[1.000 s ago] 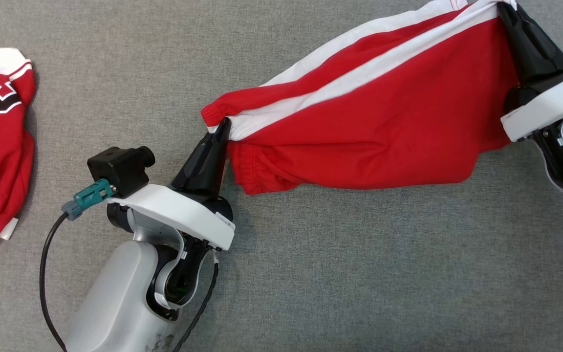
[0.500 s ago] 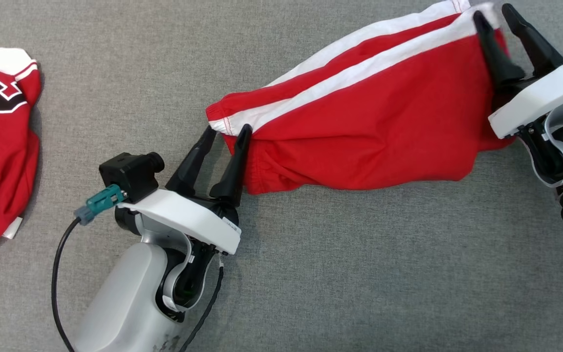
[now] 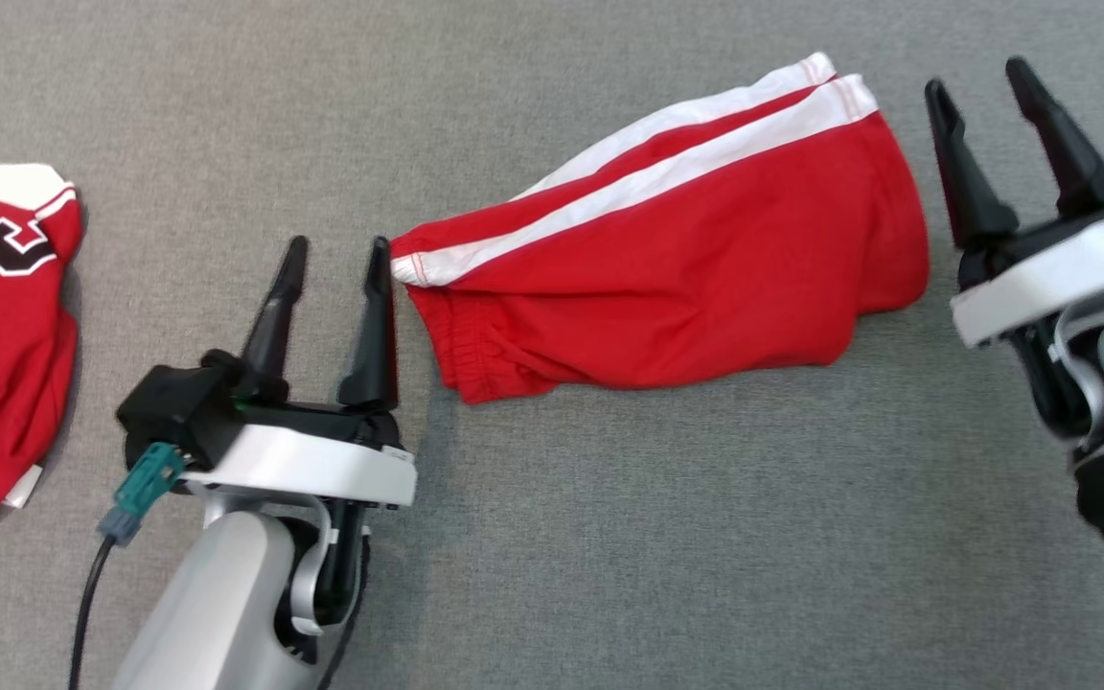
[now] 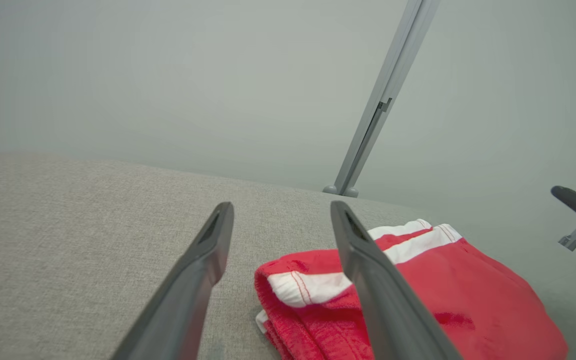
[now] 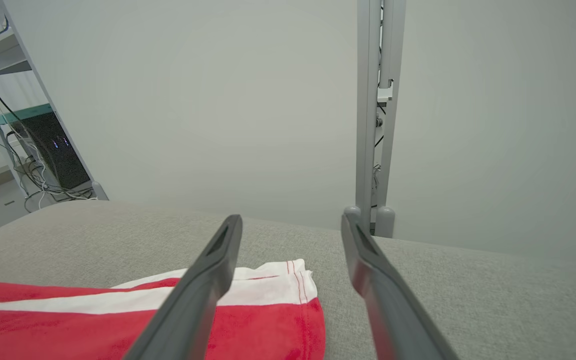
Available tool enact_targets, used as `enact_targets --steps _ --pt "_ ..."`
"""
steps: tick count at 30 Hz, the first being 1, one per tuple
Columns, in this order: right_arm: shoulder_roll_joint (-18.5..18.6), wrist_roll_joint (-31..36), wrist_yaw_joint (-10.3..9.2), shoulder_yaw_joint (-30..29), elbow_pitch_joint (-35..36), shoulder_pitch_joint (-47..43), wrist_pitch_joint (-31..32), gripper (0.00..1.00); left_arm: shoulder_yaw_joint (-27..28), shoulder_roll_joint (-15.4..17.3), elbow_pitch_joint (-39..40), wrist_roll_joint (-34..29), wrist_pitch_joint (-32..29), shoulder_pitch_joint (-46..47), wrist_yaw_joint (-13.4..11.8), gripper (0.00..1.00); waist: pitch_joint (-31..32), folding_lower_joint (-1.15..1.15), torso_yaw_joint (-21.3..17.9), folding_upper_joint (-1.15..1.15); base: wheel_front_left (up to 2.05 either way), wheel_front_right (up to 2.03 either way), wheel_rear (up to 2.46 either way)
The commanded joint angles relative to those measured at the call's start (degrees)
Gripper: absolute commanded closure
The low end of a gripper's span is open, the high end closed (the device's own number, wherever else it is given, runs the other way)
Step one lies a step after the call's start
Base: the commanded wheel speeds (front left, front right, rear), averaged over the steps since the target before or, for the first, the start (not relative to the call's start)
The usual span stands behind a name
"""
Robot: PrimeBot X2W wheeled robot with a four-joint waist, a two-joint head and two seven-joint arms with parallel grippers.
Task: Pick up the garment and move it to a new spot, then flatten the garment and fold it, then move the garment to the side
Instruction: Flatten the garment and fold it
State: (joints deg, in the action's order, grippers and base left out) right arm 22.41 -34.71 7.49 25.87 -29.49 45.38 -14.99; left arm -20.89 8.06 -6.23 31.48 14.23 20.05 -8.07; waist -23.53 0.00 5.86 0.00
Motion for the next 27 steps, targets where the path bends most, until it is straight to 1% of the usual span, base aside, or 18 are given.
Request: enact_targets --steps 1,4,5,10,17,27 --pt "-1.63 3.57 0.02 -3.59 2.78 -4.43 -0.24 0.00 1.88 0.74 0.92 -1.60 0.62 -0.94 -1.17 0.00 2.11 0.00 -1.55 0.00 0.00 0.00 0.00" --pt "-4.03 7.43 0.02 -7.78 6.38 -9.78 -0.24 0.00 3.94 1.59 1.27 -3.32 0.91 -2.07 -2.45 0.00 3.84 0.00 -2.73 0.00 0.00 0.00 0.00" --pt "-4.03 7.43 0.02 -7.78 6.38 -9.78 -0.24 0.00 3.94 1.59 1.27 -3.32 0.91 -2.07 -2.45 0.00 3.84 0.00 -2.73 0.00 0.00 0.00 0.00" --pt "-6.70 11.67 0.02 -11.75 10.65 -17.05 -0.25 0.00 7.05 2.68 1.04 -4.87 1.03 -4.61 -3.46 0.00 6.04 0.00 -4.38 0.00 0.00 0.00 0.00" --pt "-8.77 13.53 0.02 -14.43 13.46 -22.86 -0.25 0.00 8.39 2.63 -1.27 -5.44 1.01 -7.87 -2.60 0.00 7.55 0.00 -5.63 0.00 0.00 0.00 0.00" --pt "-9.29 13.43 0.02 -14.91 13.54 -23.13 -0.26 0.00 8.54 2.28 -2.56 -6.08 1.02 -7.00 -1.62 0.00 7.79 0.00 -5.47 0.00 0.00 0.00 0.00"
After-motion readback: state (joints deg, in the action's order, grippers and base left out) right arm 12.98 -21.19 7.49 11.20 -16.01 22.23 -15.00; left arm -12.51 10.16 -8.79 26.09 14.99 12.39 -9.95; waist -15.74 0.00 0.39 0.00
